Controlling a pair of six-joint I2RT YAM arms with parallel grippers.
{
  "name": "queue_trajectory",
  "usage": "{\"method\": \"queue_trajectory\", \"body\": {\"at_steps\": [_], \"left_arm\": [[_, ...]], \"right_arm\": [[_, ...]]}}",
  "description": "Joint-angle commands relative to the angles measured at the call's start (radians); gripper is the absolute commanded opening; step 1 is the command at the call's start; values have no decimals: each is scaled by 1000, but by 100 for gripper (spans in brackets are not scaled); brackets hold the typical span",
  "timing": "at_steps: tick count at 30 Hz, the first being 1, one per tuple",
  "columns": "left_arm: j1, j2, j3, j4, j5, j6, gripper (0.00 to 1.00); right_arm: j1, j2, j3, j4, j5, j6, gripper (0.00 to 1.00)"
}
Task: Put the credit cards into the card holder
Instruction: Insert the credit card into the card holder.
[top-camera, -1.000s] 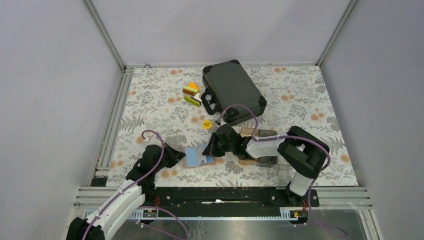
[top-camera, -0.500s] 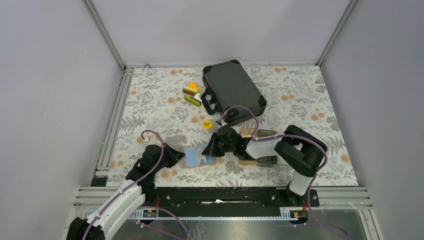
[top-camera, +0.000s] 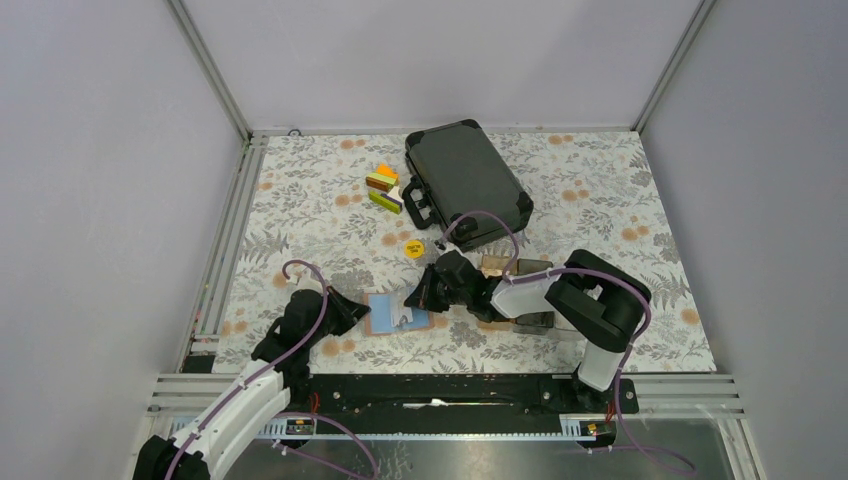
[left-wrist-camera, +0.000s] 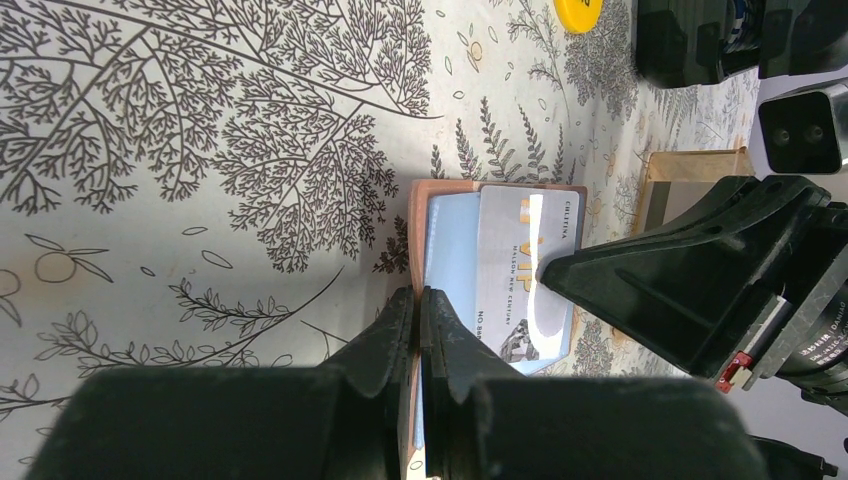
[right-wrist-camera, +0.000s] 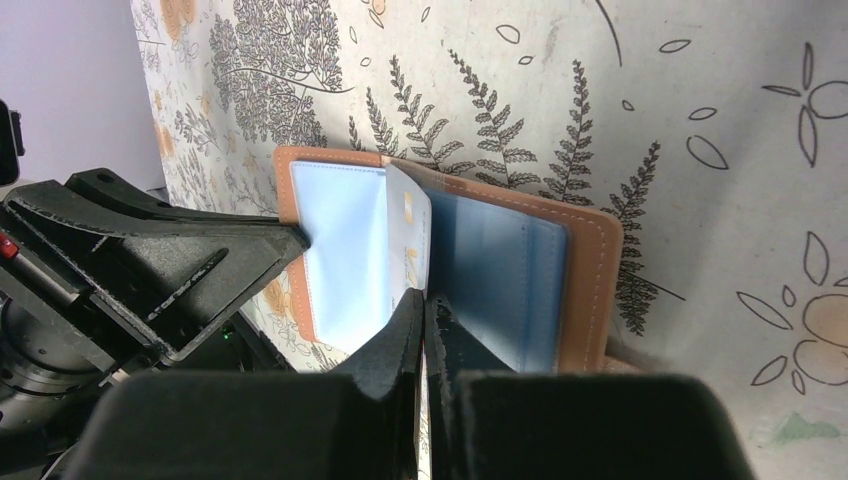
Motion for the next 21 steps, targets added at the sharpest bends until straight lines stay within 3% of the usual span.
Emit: {"method": "queue_trajectory", "body": {"at_steps": [1, 11, 21], "left_arm": [[-1, -5, 6, 16, 1, 11, 0], [0, -1, 13, 6, -5, 18, 0], [0, -18, 20, -25, -21, 22, 0]], "right_arm": [[11, 47, 9, -69, 71, -48, 0], [38, 35, -25, -100, 3, -11, 0], [38, -23, -37, -193, 67, -40, 0]]}}
